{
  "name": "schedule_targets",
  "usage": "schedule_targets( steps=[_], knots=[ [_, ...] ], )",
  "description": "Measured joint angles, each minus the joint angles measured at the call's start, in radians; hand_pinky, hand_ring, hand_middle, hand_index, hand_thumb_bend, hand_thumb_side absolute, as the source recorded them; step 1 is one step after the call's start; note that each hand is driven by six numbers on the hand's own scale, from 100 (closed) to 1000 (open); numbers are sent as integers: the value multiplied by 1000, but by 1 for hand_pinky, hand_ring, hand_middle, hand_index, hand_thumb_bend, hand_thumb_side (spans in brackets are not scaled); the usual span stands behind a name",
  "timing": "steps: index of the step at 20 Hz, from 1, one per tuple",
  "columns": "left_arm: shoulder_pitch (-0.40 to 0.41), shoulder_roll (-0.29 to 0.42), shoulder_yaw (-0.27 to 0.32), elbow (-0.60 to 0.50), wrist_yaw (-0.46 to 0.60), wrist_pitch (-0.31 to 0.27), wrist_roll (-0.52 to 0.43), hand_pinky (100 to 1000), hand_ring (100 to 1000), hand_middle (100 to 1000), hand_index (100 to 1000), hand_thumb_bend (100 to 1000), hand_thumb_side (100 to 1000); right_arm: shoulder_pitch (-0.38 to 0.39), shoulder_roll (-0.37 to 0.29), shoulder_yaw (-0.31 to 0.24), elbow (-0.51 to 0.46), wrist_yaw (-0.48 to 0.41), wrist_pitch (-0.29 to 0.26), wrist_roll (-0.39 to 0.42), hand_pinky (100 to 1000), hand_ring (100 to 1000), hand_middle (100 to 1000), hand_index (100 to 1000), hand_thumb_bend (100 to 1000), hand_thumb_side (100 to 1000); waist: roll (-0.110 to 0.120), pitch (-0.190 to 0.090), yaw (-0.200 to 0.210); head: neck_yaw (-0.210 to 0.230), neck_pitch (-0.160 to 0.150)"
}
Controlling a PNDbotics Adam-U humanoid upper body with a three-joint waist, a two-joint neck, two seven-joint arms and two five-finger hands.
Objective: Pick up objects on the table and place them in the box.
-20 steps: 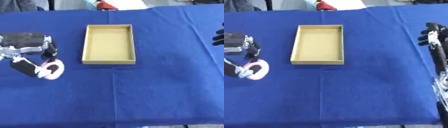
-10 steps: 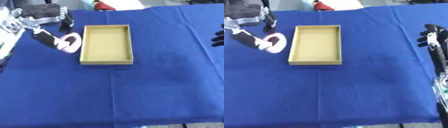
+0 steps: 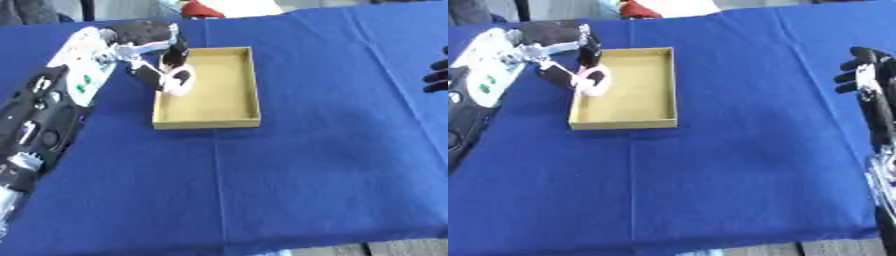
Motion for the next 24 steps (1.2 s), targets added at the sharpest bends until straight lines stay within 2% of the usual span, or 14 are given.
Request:
schedule_targets(
  steps=[1,2,4,7,10,14,18,24],
  knots=[
    [-1,-10,4,19,-15,-2,24,602,516,459,615,100,178,0,0,1,0,0,0,1,509,563,573,777,100,801,0,1,0,0,0],
    [-1,-17,8,34,-25,-3,47,633,557,504,672,100,265,0,1,1,0,-1,0,1,509,563,573,777,100,802,0,3,0,0,0],
    [-1,-24,14,50,-32,0,87,680,611,563,735,100,292,0,4,2,0,-2,0,1,509,563,573,777,100,801,0,4,1,0,0],
    [4,-24,21,41,-14,14,131,713,654,606,781,100,332,0,7,1,0,-2,0,1,509,563,573,777,100,801,0,4,4,-1,0],
    [20,-6,30,-15,44,38,161,731,674,626,792,100,352,0,7,0,0,-2,0,1,509,563,573,777,100,800,0,3,10,-6,0],
    [57,53,48,-159,172,80,184,727,664,618,787,100,327,2,7,-2,0,-2,-1,-2,509,562,573,777,100,799,-1,1,17,-14,0],
    [144,135,83,-361,351,134,191,717,640,600,780,100,346,7,7,-4,0,-2,-2,-5,509,562,572,777,100,799,-5,0,30,-23,0],
    [339,215,158,-641,601,227,187,713,620,581,774,100,464,8,7,-10,0,-2,0,-11,509,562,572,777,100,799,-14,1,47,-28,-1]
  ],
)
